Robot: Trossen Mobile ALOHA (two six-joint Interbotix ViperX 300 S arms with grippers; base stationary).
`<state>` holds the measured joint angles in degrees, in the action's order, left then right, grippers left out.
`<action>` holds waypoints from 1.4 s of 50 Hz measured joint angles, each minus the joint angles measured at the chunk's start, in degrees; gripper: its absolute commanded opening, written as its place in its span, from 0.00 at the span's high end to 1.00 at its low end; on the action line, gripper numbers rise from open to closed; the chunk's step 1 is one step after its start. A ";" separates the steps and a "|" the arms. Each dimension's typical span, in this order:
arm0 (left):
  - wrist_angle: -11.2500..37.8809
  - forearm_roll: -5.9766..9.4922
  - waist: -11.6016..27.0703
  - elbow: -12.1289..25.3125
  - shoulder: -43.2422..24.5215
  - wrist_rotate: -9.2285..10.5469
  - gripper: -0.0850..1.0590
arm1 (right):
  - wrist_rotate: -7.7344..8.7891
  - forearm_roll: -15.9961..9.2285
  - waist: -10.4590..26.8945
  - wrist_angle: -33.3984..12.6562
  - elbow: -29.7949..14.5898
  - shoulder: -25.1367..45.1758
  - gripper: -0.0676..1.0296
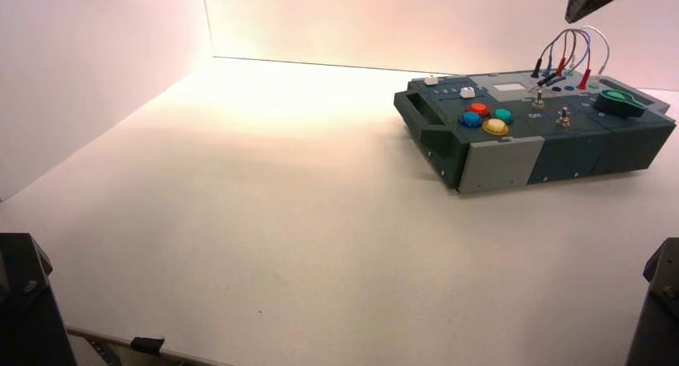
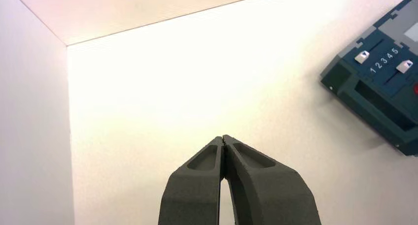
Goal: Flip the bottom switch on with the right gripper.
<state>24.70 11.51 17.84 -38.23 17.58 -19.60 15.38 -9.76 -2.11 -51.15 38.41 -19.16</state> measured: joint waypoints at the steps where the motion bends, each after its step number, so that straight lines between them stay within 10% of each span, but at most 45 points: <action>1: 0.00 0.00 0.00 0.09 0.00 0.00 0.95 | 0.00 0.00 0.00 0.00 0.09 -0.09 0.96; 22: 0.62 1.23 1.76 0.00 -0.09 -0.18 0.95 | 0.00 -0.53 0.09 0.53 3.87 -1.76 0.96; 70: -5.45 1.32 25.31 -1.32 -11.34 -0.79 0.95 | 0.00 -0.88 1.93 0.44 5.63 0.00 0.96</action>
<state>19.25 12.83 43.15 -39.55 6.24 -20.39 15.38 -10.63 -0.18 -50.71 44.03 -19.16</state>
